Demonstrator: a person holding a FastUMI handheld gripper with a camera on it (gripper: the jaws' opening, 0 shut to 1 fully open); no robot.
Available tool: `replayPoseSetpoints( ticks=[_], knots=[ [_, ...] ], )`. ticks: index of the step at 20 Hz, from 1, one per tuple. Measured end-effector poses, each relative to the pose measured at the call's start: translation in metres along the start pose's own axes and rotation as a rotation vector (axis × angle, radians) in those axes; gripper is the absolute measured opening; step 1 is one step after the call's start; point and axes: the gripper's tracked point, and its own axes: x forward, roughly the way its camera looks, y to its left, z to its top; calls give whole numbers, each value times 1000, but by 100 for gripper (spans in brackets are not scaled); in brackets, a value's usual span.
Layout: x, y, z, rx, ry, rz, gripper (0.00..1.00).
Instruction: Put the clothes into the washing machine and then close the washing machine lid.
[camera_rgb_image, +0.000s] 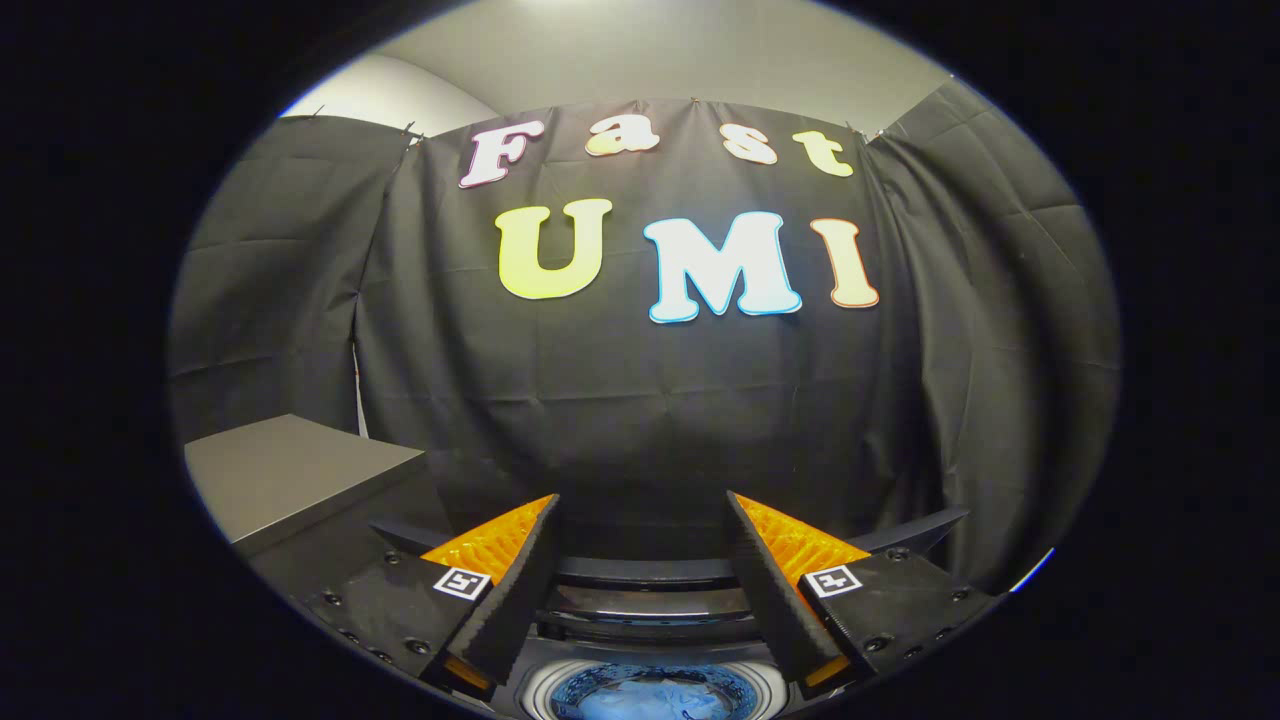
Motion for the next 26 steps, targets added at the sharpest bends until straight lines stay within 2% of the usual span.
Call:
replayPoseSetpoints(
  ticks=[13,26],
  knots=[
    [-44,4,-23,-9,60,-9,98],
    [-93,15,-78,-8,142,-2,98]
  ],
)
